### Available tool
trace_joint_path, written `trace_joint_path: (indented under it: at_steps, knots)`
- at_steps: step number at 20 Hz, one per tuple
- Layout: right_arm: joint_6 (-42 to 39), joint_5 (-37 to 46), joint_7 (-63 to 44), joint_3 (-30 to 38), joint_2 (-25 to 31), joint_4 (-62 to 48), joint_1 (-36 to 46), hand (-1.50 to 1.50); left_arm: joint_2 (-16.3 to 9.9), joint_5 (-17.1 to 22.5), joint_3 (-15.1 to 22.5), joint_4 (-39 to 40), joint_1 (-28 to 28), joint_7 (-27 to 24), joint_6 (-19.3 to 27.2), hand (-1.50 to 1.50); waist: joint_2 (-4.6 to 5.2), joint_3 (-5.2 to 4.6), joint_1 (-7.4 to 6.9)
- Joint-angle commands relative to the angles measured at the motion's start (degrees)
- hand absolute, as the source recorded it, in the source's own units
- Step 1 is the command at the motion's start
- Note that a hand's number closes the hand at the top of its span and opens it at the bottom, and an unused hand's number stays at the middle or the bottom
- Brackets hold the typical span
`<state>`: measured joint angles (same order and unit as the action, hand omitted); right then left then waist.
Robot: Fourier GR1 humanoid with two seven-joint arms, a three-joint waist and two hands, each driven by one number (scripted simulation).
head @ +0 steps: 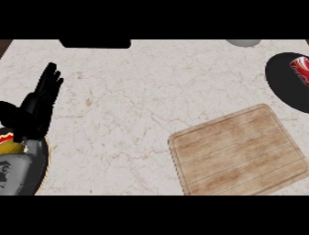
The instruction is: Pick the can from the cutting board and place it in the pan
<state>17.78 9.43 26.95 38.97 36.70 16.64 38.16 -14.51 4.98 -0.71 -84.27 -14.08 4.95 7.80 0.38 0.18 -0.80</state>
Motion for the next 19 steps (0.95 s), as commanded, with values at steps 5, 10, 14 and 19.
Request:
trace_joint_path:
  at_steps: [5, 10, 14, 19]
  knots:
    - [-11.83, -6.01, 3.25, -0.31, -4.75, 13.10, -11.48, -1.50, 2.19, -1.82, -0.12, -0.64, 4.46, -1.77, 2.33, 0.00, -1.29, -0.41, 2.84]
    - [-15.10, -8.66, -1.03, -0.75, -6.48, 26.97, -21.13, -1.50, -0.08, -0.80, -1.81, -1.00, 6.33, -2.09, 0.22, 0.00, -1.61, -0.52, 3.73]
    - [-14.93, -9.36, -8.75, -3.53, -11.56, 42.29, -27.79, -1.50, 1.30, -1.14, -1.46, 0.80, 5.17, -3.14, 0.56, 0.00, -1.32, -0.51, 3.71]
    - [-13.36, -9.79, -19.72, -4.47, -14.89, 64.17, -40.22, -1.50, -1.48, 0.19, -2.96, -0.92, 3.26, 0.42, -1.78, 0.00, -0.94, -0.37, 2.76]
